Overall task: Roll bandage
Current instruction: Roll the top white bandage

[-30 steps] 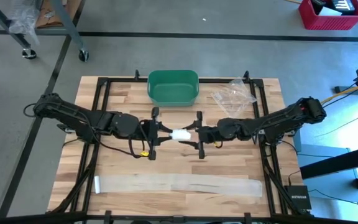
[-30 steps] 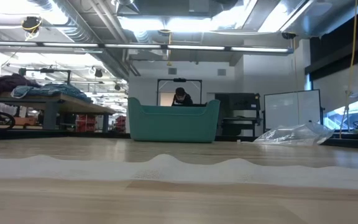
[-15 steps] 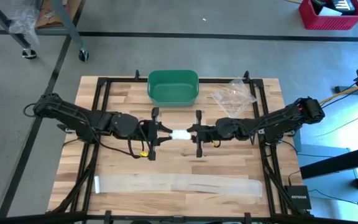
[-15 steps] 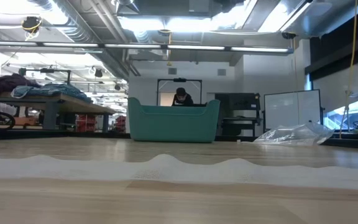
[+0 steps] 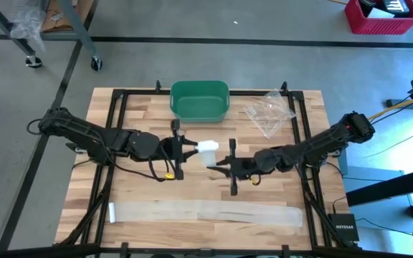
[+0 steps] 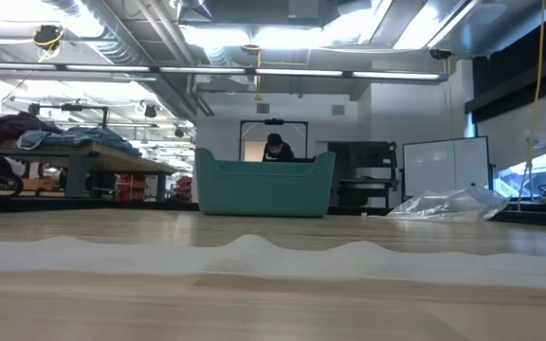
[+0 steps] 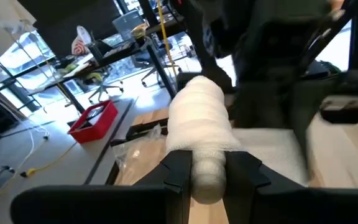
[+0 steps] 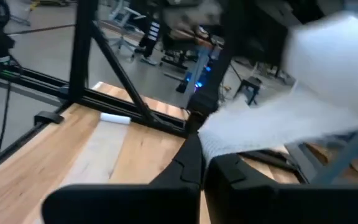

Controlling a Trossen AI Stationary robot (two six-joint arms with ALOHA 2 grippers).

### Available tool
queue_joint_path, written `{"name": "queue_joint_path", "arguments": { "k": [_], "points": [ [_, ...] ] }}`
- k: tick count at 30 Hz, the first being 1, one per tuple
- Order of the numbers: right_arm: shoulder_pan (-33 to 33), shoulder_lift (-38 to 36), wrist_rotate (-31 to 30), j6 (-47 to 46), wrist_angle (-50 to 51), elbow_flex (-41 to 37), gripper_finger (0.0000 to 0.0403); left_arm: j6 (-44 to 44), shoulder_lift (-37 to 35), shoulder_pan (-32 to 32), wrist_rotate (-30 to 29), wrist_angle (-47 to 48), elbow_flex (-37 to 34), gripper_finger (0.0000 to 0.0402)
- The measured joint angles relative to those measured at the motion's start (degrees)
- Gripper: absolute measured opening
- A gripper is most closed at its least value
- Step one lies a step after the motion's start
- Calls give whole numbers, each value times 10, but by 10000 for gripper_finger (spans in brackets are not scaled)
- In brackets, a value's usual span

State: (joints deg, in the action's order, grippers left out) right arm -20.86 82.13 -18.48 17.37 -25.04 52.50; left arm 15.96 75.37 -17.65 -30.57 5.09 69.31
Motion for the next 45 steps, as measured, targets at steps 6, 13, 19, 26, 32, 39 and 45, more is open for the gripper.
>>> {"name": "queue_joint_path", "arguments": {
  "k": [6,13,19,26,32,39,45],
  "points": [
    [-19,0,0,13,31,32,11,27,0,0,-1,-13,-10,54],
    [-28,0,0,32,57,62,6,52,6,0,-1,-16,-14,54],
    [-28,0,-13,62,74,102,23,70,20,0,-1,-15,-14,54],
    [-27,0,-127,87,112,148,24,78,21,-7,-3,-14,-14,54],
    [-13,0,-196,114,131,155,24,85,21,-12,-5,-18,-14,54],
    [-2,0,-220,110,178,155,54,85,21,-11,-5,-12,-14,54],
    [-1,-1,-257,96,194,156,139,97,21,-13,-4,-7,-15,54]
  ]
}}
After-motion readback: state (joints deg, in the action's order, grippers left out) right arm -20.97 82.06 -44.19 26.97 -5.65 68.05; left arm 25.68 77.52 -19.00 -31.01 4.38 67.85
